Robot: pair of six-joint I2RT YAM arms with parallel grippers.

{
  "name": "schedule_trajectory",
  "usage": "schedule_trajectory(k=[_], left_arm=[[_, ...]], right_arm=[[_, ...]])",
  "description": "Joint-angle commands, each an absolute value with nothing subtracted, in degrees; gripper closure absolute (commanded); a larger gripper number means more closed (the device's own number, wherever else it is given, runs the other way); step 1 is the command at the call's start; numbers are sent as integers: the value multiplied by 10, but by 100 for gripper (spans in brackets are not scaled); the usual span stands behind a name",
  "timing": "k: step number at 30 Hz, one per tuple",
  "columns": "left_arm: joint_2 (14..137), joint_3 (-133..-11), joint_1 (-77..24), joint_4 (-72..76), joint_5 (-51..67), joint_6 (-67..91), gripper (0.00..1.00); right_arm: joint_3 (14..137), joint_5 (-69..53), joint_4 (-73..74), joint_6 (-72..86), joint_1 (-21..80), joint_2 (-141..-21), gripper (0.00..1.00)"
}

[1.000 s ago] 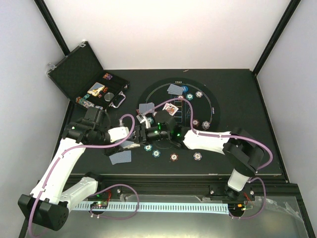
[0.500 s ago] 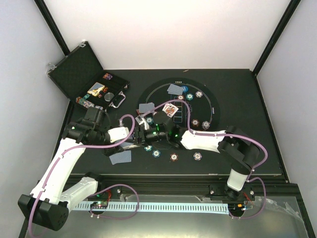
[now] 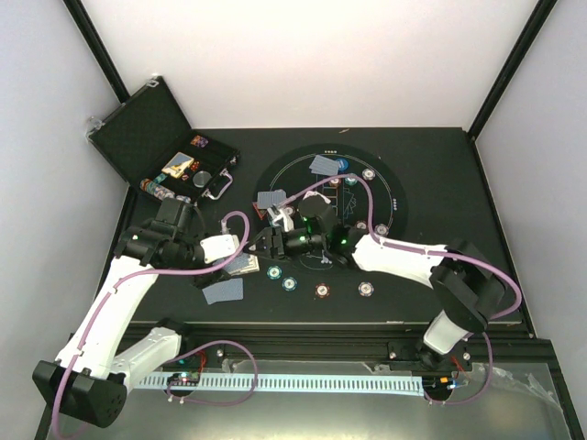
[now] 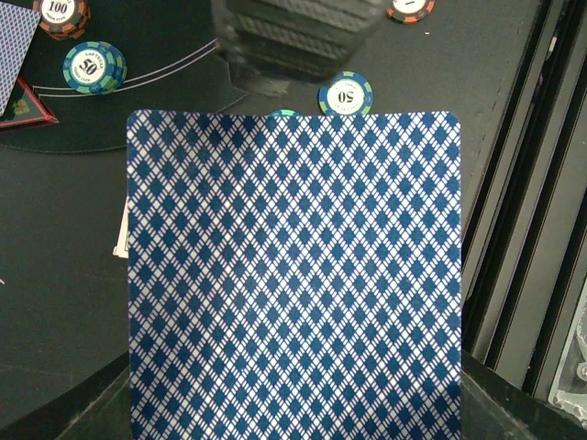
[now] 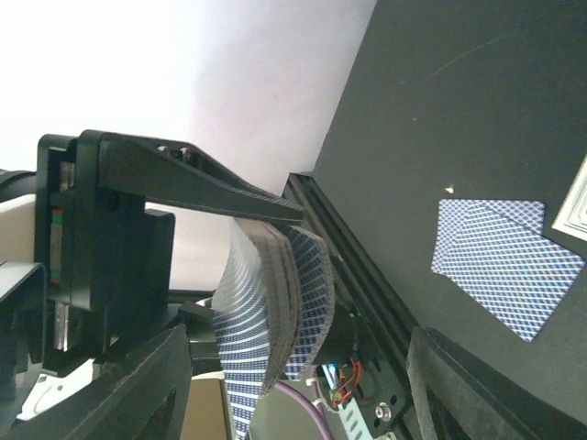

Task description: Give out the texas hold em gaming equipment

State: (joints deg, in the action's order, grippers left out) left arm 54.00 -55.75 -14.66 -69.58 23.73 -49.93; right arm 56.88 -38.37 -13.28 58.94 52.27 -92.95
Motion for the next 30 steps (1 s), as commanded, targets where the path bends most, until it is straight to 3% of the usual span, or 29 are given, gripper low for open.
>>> schedule_trajectory(k=[1, 18, 24, 30], left_arm=[[535, -572, -147, -689, 258, -502, 99], [530, -573, -147, -690, 254, -504, 98], [532, -575, -147, -690, 256, -502, 99], [531, -572, -147, -690, 252, -504, 99]], right_arm=[[553, -415, -229, 636, 537, -948, 33], [545, -427, -437, 786, 581, -1031, 30], [529, -424, -567, 874, 582, -1060, 49], [525, -425, -579, 884, 582, -1058, 77]])
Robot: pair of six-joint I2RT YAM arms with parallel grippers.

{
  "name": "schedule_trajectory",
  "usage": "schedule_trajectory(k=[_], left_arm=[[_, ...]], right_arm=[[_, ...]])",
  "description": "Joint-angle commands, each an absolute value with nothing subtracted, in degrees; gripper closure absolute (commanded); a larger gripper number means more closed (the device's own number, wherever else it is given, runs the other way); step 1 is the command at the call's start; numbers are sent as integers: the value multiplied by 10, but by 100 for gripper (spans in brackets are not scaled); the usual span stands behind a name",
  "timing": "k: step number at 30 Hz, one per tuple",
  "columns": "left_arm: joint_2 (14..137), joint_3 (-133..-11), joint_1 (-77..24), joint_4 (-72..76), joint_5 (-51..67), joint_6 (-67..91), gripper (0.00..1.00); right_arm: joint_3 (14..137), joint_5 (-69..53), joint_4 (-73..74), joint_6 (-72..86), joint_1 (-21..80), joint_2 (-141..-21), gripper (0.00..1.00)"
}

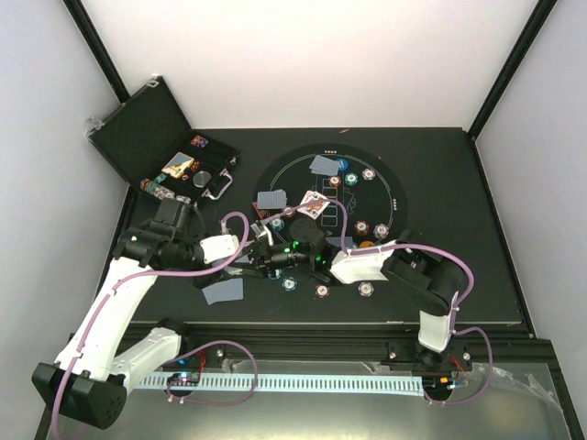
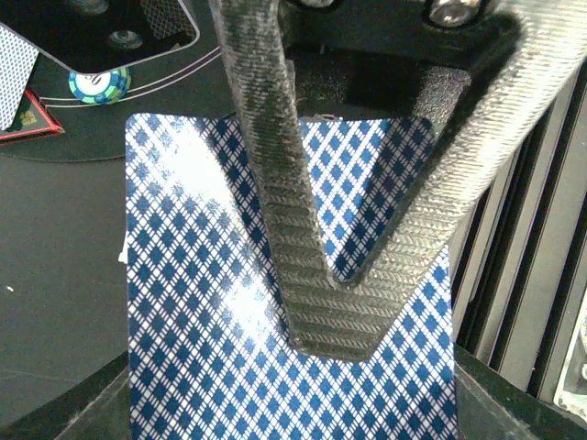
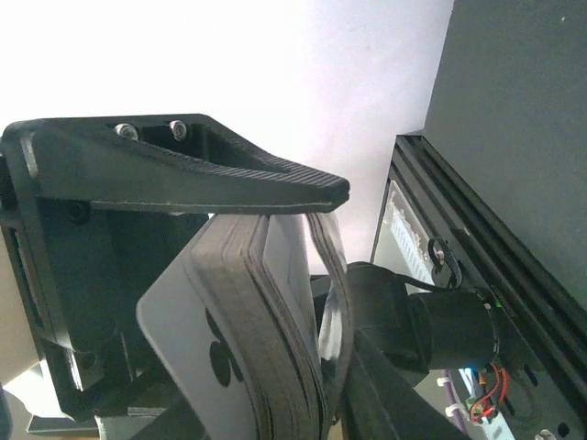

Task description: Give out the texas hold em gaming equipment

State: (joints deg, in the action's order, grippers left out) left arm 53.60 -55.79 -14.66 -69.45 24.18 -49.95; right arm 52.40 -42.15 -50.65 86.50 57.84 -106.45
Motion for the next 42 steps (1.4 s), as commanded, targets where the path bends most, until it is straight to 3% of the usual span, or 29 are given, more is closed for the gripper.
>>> schedule_trajectory(k=[1, 3, 6, 13, 19, 30, 42], left_arm=[[530, -572, -147, -688, 252, -504, 98], [532, -573, -147, -688, 253, -505, 99], [534, -573, -147, -688, 254, -504, 99], [534, -572, -147, -688, 254, -505, 98], [530, -572, -147, -689, 252, -506, 98], [530, -576, -147, -691, 251, -506, 98], [531, -573, -147, -688, 253, -505, 98]], right_arm=[[525, -425, -579, 884, 582, -1057, 80], [528, -424, -576, 882, 582, -1053, 86], [534, -425, -554, 869, 582, -1048, 86], [547, -432, -539, 860, 582, -1059, 56], [579, -438, -427, 791, 578, -1056, 47], [566, -445, -385, 758, 543, -1062, 48], [523, -441, -354, 729, 526, -990, 72]])
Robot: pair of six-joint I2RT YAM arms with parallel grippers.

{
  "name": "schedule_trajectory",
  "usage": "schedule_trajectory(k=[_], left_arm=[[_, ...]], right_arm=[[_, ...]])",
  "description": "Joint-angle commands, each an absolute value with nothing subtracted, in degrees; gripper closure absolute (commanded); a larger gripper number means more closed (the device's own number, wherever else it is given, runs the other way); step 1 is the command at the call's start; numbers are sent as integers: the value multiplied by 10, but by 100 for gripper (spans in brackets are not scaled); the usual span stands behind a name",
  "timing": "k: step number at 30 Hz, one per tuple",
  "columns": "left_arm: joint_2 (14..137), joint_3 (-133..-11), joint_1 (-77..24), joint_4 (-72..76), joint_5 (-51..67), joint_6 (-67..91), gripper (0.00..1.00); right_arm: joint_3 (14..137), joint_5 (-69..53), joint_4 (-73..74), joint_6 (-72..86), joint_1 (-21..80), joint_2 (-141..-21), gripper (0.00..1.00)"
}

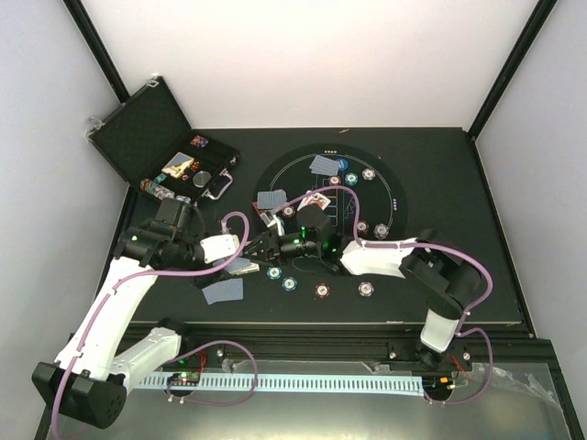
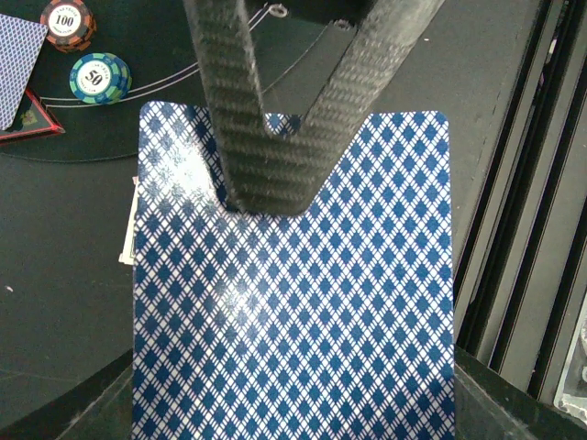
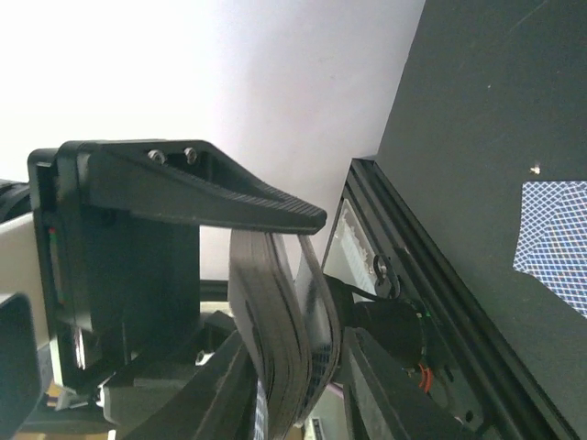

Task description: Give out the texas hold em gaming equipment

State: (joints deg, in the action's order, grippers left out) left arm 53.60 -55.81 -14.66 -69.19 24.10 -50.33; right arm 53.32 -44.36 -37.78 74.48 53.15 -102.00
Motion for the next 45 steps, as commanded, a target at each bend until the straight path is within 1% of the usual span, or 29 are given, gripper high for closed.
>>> schedule_trajectory(k=[1, 4, 6, 7, 9, 11, 13, 22, 27, 32, 40, 45], left_arm=[[531, -573, -147, -688, 253, -504, 99], [530, -573, -147, -690, 253, -504, 98], [528, -574, -147, -690, 252, -505, 98], [528, -574, -147, -691, 252, -505, 98], [528, -573, -147, -691, 251, -506, 98], [528, -573, -147, -690, 253, -505, 98], [530, -576, -147, -690, 257, -504, 98], [532, -581, -147, -693, 260, -503, 99], [532, -587, -147, -698, 267, -504, 98], [531, -589, -147, -699, 272, -505, 98], [529, -586, -147, -698, 272, -506, 98], [530, -584, -147, -694, 271, -507, 99]], right_arm=[[523, -440, -349, 726, 525, -985, 74], [522, -436, -331, 716, 522, -973, 76], [519, -434, -321, 710, 520, -967, 75], [522, -434, -313, 703, 521, -965, 69], [531, -432, -299, 693, 526, -963, 51], [545, -431, -286, 685, 533, -968, 43], [561, -432, -278, 682, 541, -981, 41], [625, -443, -292, 697, 569, -1062, 41], [633, -445, -288, 697, 568, -1075, 41], [600, -438, -285, 695, 547, -1065, 42], [536, -433, -245, 662, 510, -1024, 48], [532, -429, -238, 661, 507, -995, 56]])
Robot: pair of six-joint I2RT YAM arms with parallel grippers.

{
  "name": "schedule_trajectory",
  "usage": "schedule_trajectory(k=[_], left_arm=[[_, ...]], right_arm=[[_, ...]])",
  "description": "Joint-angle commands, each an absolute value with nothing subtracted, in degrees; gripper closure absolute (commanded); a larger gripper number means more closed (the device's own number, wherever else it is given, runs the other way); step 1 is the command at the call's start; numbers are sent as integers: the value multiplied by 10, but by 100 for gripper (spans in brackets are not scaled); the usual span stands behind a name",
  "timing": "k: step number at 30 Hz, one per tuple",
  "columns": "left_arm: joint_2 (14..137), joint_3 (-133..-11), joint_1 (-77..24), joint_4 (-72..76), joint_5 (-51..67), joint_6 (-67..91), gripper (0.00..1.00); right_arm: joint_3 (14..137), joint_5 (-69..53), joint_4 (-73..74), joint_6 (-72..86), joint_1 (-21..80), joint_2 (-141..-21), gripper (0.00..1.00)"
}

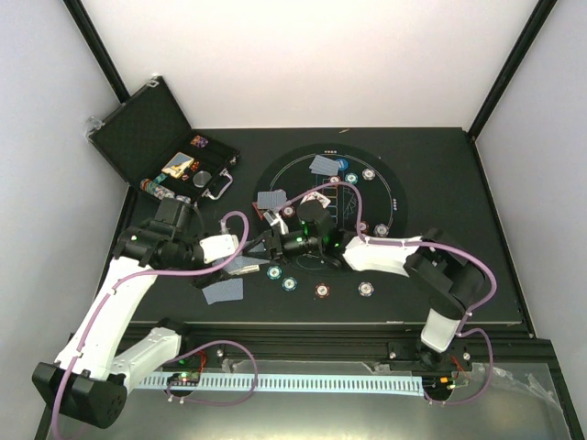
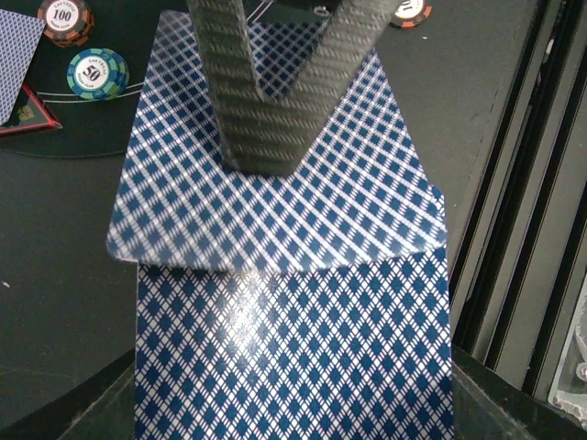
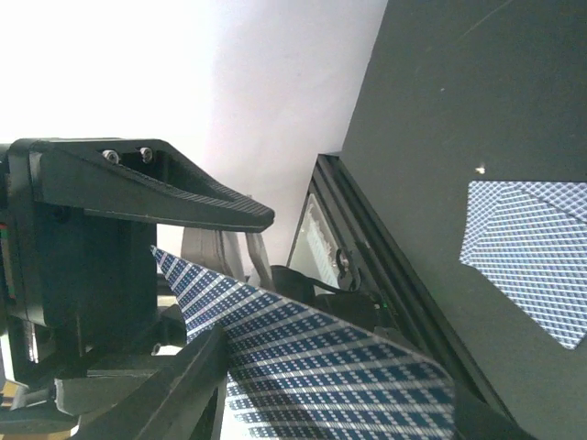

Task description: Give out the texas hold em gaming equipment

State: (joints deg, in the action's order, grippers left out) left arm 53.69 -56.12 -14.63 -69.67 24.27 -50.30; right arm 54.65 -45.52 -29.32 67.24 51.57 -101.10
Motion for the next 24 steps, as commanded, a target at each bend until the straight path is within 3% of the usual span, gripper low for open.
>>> schedule_trajectory(k=[1, 18, 24], left_arm=[[531, -584, -147, -694, 271, -507, 98], [530, -579, -147, -691, 269, -508, 98], [531, -579, -147, -692, 266, -507, 99]], right_arm=[[533, -428, -237, 661, 507, -988, 58], [530, -417, -124, 598, 469, -888, 98], [581, -421, 20, 495, 414, -868, 99]])
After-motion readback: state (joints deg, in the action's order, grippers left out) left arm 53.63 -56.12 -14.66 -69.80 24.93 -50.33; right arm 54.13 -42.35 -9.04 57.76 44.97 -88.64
